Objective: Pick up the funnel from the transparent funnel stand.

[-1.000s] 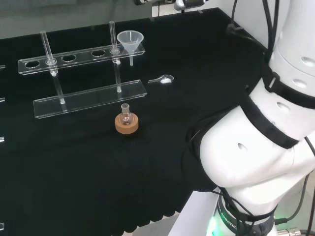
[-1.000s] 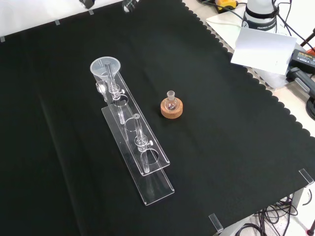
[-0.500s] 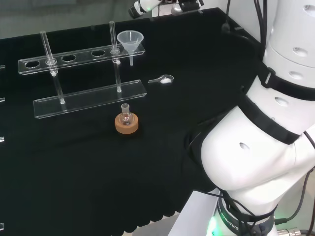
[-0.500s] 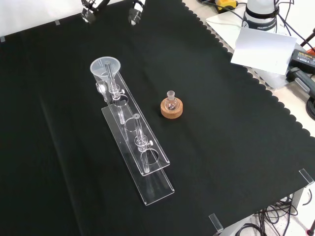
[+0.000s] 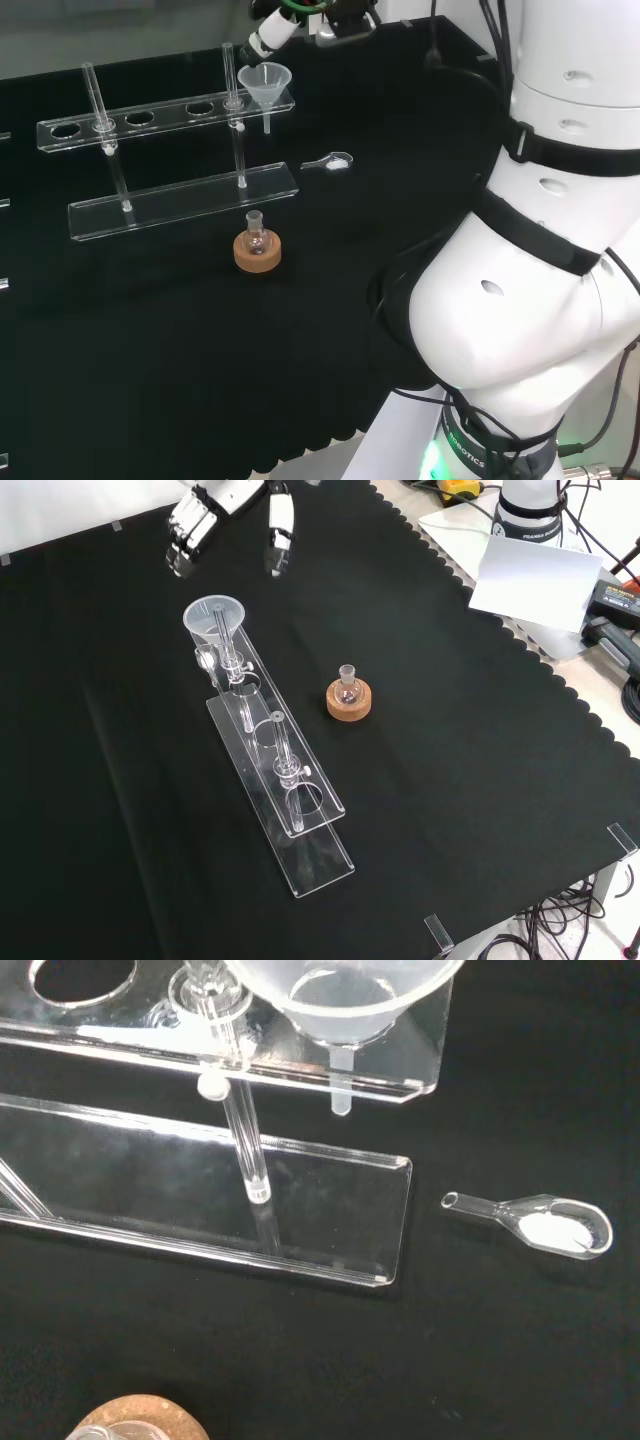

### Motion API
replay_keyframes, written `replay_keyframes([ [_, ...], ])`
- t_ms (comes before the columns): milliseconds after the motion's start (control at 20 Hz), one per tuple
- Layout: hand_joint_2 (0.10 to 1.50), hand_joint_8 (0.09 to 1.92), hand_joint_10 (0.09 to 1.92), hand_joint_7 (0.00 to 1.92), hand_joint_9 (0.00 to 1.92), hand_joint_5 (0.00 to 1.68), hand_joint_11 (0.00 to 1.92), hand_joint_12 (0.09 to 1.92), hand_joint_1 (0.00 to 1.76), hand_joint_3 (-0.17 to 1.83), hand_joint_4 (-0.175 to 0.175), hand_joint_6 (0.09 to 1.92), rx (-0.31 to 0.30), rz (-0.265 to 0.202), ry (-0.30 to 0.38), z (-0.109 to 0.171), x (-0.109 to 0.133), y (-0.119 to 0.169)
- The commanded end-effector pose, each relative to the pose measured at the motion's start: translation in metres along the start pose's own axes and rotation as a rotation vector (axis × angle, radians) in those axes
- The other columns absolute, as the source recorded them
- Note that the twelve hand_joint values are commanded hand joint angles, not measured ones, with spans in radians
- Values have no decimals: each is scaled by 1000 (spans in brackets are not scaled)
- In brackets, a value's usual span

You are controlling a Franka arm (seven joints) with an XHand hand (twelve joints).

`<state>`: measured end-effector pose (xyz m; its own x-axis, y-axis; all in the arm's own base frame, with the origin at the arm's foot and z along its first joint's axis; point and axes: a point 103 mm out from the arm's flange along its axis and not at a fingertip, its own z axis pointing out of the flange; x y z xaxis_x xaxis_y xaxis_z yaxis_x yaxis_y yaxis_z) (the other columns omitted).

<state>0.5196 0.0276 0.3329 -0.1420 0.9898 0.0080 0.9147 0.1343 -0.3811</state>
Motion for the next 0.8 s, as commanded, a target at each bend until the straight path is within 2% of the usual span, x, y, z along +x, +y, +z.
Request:
replay_keyframes([
  [50,802,300,860,0,76,92,173,1474,512,160,-66,87,41,48,-19,4,15,8],
  [450,761,88,938,0,1,24,229,1505,577,142,-104,87,86,79,-20,9,16,21],
  [800,748,87,927,0,0,5,250,1518,589,137,-111,87,117,65,-29,19,16,36],
])
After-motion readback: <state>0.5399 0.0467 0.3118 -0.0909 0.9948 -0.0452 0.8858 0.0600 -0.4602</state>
